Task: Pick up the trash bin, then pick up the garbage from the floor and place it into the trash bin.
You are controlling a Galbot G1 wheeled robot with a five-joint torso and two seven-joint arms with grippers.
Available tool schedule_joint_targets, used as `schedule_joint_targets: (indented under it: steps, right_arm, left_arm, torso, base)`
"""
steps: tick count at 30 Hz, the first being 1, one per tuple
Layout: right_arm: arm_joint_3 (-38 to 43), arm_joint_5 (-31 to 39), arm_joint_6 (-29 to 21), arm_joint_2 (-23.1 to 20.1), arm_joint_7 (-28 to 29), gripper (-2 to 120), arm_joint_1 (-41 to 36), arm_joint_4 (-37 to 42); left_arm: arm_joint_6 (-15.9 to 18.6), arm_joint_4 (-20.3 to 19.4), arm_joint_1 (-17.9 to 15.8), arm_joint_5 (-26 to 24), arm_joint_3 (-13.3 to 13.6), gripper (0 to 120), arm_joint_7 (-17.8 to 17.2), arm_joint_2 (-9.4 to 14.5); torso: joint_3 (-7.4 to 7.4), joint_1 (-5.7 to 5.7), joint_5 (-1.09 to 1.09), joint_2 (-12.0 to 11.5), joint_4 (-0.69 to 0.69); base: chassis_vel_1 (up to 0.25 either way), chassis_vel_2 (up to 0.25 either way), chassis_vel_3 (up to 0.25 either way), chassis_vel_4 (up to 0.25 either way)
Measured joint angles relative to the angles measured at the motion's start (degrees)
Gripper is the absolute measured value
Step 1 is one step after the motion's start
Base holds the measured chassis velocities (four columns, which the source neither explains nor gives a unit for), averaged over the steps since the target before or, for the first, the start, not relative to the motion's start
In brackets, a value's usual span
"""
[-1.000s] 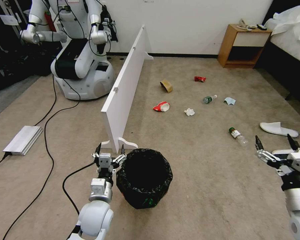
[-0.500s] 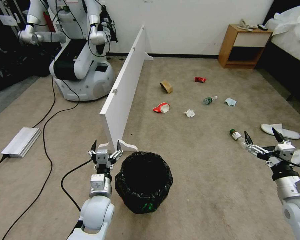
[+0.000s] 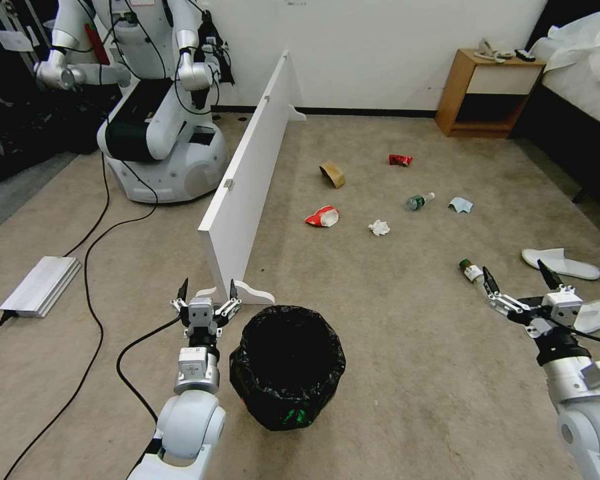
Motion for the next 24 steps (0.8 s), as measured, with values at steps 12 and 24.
schedule_joint_targets:
  steps: [12, 24]
  right_arm:
    - [0.36, 0.65, 0.1, -1.62, -0.15, 100, -1.27, -0.07]
    - [-0.27, 0.02, 0.29, 1.21, -0.37, 100, -3.01, 1.47]
  left_arm:
    - [6.55, -3.05, -4.08, -12.35, 0.25, 100, -1.44, 6.78]
    - [1.92, -0.47, -8.0, -19.0, -0.71, 100, -5.34, 11.95]
  torso:
    - [0.0, 0.0, 0.01, 0.0, 0.01]
    - [0.01, 0.0, 0.0, 0.0, 0.01]
  base:
    - [0.0, 0.0, 0.0, 0.0]
    - [0.0, 0.0, 0.0, 0.0]
